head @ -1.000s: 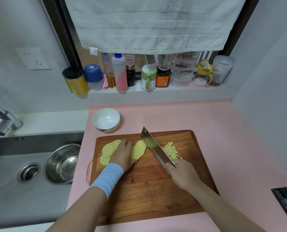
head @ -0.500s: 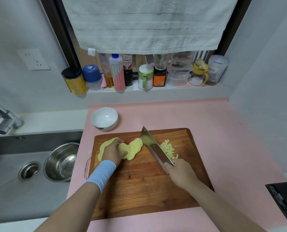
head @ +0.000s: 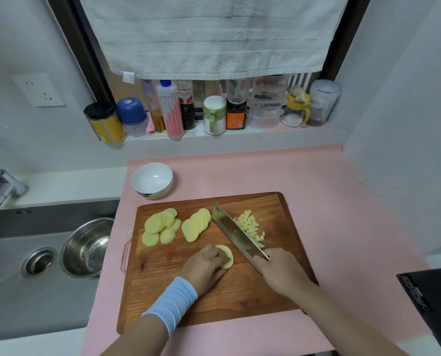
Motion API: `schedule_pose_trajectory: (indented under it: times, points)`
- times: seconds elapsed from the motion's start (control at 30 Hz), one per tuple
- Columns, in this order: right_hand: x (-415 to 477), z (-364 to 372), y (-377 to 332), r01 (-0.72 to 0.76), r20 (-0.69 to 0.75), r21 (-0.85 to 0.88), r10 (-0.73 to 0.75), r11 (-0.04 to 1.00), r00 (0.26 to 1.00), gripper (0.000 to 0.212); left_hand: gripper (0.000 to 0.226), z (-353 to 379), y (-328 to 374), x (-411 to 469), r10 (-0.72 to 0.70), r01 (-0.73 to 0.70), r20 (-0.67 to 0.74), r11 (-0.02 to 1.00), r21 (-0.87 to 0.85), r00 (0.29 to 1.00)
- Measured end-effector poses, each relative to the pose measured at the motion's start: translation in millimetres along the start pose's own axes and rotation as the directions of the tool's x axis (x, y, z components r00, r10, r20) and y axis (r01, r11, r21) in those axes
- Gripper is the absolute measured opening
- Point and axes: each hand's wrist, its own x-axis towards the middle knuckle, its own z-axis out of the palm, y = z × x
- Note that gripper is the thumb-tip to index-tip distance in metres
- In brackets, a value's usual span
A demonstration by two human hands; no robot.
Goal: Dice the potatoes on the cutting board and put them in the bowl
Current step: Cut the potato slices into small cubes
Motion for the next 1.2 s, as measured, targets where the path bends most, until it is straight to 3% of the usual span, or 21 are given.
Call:
schedule_pose_trajectory:
  times: [0.2, 0.47, 0.8, 1.03, 1.2]
  points:
    - [-10.0, -0.1, 8.2, 0.001, 0.018, -0.108, 0.001, 0.994, 1.0, 0.039, 0.013, 2.8, -9.9, -3.6, 0.036, -0.036, -0.053, 0.999, -0.002, 0.998]
    - [-15.0, -1.5, 11.9, 0.032, 0.027, -0.189, -0.027, 0.981, 0.999, 0.034, 0.023, 18.4, -4.4, -6.7, 0.011, -0.014, -0.1, 0.999, -0.032, 0.995]
    - [-26.6, 3.1, 6.1, 0.202, -0.05, -0.37, -0.237, 0.907, 0.97, 0.027, 0.026, 10.8, 5.0, 8.8, 0.081, -0.077, -0.033, 0.991, 0.108, 0.996]
    - [-28.3, 1.6, 7.0, 0.192, -0.013, -0.38, -0.212, 0.905, 0.977, 0.026, 0.013, 14.1, 4.6, 4.0, 0.051, -0.048, -0.046, 0.996, 0.073, 0.998]
    - [-26.0, -1.4, 13.1, 0.17, -0.002, -0.389, -0.186, 0.905, 0.983, 0.027, 0.019, 13.1, 6.8, 4.7, 0.047, -0.042, -0.052, 0.995, 0.087, 0.998]
